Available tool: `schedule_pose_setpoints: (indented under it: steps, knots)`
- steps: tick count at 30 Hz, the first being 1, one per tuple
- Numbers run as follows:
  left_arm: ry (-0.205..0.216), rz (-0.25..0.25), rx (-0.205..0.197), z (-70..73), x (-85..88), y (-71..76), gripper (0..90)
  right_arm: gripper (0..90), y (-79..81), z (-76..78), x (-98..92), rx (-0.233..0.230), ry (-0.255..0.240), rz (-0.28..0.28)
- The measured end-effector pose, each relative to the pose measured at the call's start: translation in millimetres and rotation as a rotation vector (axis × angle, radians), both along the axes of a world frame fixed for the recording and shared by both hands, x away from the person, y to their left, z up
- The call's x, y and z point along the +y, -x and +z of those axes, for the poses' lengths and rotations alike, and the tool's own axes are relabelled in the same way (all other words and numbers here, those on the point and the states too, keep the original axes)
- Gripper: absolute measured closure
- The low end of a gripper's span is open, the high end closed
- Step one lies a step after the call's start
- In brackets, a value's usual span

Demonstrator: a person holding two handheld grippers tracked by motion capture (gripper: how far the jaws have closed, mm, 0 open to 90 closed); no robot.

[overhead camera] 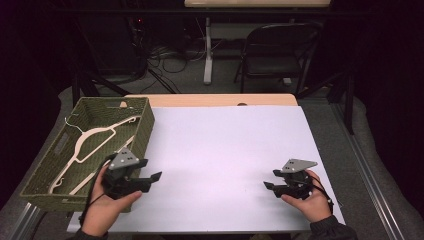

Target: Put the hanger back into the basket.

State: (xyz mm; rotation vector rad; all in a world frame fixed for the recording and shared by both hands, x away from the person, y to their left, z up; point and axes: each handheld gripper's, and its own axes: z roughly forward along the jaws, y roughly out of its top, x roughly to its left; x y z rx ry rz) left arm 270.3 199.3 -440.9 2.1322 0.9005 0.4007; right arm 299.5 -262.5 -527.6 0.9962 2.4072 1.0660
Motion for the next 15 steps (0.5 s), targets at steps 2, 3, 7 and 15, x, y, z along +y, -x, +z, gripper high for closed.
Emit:
schedule_pose_setpoints:
  steps: [2,3,7,15]
  knots:
    - [0.011,-0.029,0.006,-9.0,-9.8,3.7,36.9,42.4,1.0,1.5,-0.3,0.008,0.015,0.002]
    - [0.014,-0.037,0.004,-13.0,-12.9,4.4,37.2,42.4,1.6,1.4,-0.2,0.007,0.014,0.002]
    - [0.022,-0.056,0.011,-35.5,-21.2,3.2,37.7,42.4,5.5,-1.1,-0.1,0.012,0.02,0.005]
    - [0.033,-0.026,-0.004,-69.2,-17.6,0.4,37.8,42.5,9.7,-5.9,-1.3,0.004,0.007,-0.001]
